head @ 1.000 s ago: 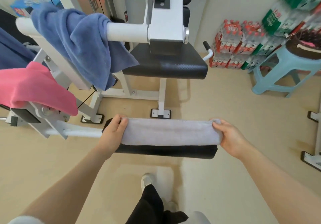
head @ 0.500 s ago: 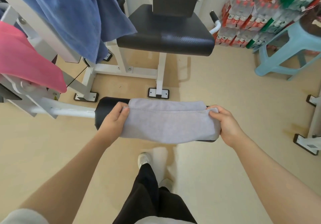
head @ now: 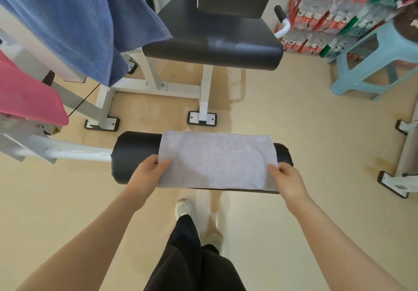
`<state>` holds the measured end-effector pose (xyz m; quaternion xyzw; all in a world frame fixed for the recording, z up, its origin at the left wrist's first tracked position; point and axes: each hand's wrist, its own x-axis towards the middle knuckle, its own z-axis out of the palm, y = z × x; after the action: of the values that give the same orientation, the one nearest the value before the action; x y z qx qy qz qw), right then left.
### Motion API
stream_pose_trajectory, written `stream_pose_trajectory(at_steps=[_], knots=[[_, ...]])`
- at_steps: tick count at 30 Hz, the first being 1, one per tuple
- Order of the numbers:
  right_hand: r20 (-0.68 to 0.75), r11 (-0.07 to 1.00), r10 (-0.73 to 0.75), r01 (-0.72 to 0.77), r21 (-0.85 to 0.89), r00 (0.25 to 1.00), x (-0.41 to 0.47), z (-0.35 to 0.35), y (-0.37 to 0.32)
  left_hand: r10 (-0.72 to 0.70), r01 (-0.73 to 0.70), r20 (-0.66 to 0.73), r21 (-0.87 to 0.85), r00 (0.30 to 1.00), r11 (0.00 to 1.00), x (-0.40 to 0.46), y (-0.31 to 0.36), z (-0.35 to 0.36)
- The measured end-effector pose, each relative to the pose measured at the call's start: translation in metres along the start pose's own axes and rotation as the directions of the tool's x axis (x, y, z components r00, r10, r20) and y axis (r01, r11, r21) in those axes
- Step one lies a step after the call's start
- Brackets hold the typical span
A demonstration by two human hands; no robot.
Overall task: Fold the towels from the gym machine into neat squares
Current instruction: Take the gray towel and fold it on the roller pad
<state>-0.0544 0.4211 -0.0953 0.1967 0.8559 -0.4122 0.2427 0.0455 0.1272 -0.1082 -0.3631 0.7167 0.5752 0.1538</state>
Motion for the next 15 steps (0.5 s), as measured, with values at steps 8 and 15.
stream_pose_trajectory(at_steps=[8,15], knots=[[-0.026,0.971,-0.023,0.016,-0.237,0.999,-0.001,-0.002,0.023,0.022,-0.026,0.023,0.153,0.999,0.988,-0.007,-0.022,-0.002],[-0.19,0.788,-0.422,0.256,-0.56,0.887,-0.022,0.023,0.015,0.178,-0.077,-0.265,0.351,0.948,0.933,-0.02,-0.006,0.018]])
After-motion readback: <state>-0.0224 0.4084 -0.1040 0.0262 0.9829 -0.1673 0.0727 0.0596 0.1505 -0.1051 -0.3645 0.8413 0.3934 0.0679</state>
